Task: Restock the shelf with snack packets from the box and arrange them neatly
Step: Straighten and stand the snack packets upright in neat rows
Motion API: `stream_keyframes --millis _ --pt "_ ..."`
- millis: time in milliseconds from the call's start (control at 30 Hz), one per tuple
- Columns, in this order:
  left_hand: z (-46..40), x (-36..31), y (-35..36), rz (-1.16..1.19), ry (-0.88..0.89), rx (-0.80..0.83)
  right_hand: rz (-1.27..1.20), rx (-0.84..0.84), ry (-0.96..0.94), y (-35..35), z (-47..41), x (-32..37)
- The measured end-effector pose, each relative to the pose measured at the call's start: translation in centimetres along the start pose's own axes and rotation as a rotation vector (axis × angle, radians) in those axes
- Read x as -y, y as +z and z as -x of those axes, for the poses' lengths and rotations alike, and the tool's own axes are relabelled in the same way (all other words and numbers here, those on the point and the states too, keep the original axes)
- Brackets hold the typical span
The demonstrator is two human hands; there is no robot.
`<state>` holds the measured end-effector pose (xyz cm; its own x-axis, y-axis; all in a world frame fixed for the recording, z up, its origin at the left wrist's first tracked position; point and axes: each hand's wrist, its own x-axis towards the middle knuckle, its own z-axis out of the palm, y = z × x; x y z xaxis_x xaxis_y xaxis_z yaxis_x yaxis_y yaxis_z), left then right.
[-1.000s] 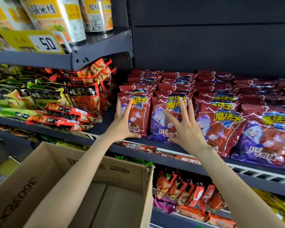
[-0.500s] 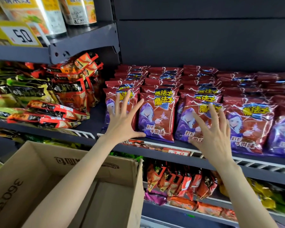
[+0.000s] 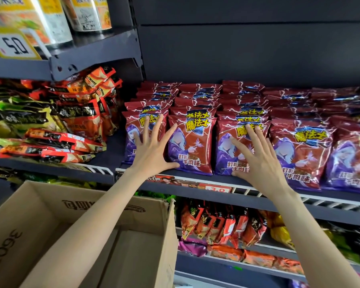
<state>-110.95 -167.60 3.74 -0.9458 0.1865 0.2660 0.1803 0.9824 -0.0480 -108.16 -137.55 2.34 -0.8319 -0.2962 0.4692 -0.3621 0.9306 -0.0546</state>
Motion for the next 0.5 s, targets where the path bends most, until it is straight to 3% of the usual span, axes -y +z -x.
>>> stream_keyframes --millis 200,334,400,500 --pt "0.4 -0.1 0.0 0.052 0.006 -0.048 -0.034 -0.066 -0.035 -0.9 0.6 -0.1" --pt "0.4 -0.7 0.0 0.065 0.012 -0.069 0.018 -0.186 0.277 -2.1 2.8 -1.2" --pt "0.3 -0.9 0.0 0.063 0.014 -0.069 0.011 -0.158 0.455 -2.1 3.7 -1.9" --pt "0.2 -1.1 0.0 0.048 0.0 -0.05 -0.021 -0.069 0.493 -1.7 4.1 -3.0"
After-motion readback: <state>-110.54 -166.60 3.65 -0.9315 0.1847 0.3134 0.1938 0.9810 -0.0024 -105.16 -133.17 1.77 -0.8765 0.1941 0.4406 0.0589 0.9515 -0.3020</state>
